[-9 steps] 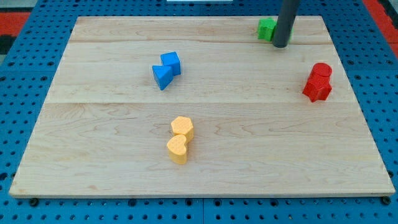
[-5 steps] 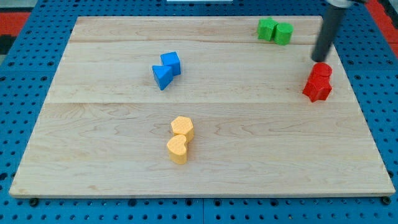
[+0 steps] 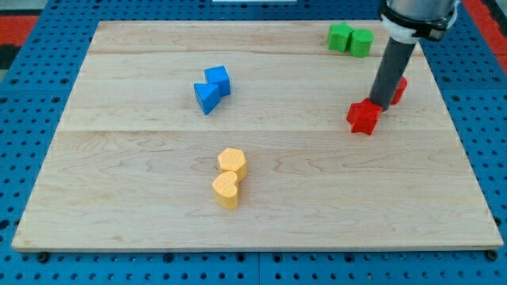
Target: Move red star towards center
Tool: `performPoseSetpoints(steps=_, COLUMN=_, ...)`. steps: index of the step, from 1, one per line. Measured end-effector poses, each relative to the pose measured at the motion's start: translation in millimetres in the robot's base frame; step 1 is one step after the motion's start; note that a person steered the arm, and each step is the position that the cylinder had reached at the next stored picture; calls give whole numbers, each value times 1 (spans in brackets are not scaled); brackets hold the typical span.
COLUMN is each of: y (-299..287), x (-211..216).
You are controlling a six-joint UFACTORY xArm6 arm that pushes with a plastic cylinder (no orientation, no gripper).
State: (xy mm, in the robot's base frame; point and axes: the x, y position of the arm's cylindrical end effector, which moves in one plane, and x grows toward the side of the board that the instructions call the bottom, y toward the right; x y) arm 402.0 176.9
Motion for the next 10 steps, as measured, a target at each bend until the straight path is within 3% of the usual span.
performPoseSetpoints(steps=1, y=-34, x=7)
performPoseSetpoints(steps=2, y=-62, x=42)
performPoseSetpoints(steps=4, y=-63, x=40)
performPoseSetpoints(steps=5, y=-45, x=25)
performPoseSetpoints(steps=7, y=60, x=44)
performPoseSetpoints(steps=8, y=61, x=103)
performPoseSetpoints(steps=9, y=61, x=121)
performPoseSetpoints(steps=10, y=36, x=109)
